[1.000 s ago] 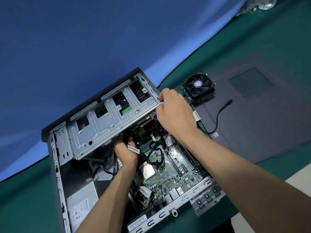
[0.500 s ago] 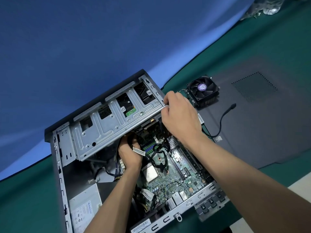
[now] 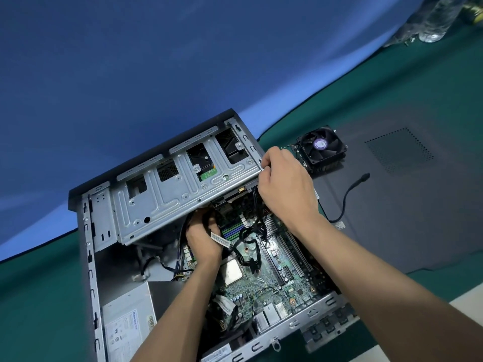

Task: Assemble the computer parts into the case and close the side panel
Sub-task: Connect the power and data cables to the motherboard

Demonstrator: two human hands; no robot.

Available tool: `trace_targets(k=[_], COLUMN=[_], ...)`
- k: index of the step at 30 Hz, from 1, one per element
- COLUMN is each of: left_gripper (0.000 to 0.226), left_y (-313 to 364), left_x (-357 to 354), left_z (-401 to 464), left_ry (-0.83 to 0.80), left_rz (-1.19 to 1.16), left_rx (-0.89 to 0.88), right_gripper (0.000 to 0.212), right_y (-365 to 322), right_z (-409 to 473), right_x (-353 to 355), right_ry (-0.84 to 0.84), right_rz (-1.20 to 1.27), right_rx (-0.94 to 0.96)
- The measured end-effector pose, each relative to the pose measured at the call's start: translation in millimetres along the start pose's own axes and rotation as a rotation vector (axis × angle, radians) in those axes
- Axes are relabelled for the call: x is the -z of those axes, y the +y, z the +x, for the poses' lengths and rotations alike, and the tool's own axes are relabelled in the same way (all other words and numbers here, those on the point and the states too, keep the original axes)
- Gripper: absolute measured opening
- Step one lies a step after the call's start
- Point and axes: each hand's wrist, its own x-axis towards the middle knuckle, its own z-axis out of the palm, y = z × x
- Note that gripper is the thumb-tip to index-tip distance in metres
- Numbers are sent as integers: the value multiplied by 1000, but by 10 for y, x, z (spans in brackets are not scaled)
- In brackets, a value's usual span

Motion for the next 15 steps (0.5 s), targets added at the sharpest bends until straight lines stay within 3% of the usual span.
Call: trace_targets(k=[15], left_gripper=[27], left_y=[93], left_x=[83], left_z=[16], left_ry=[-21], left_rz=[252], left_rx=[18], right_gripper=[16], right_y=[29], right_z=[-66], right_x=[49], right_ry=[-25], right_rz=[25], right_rx=[33])
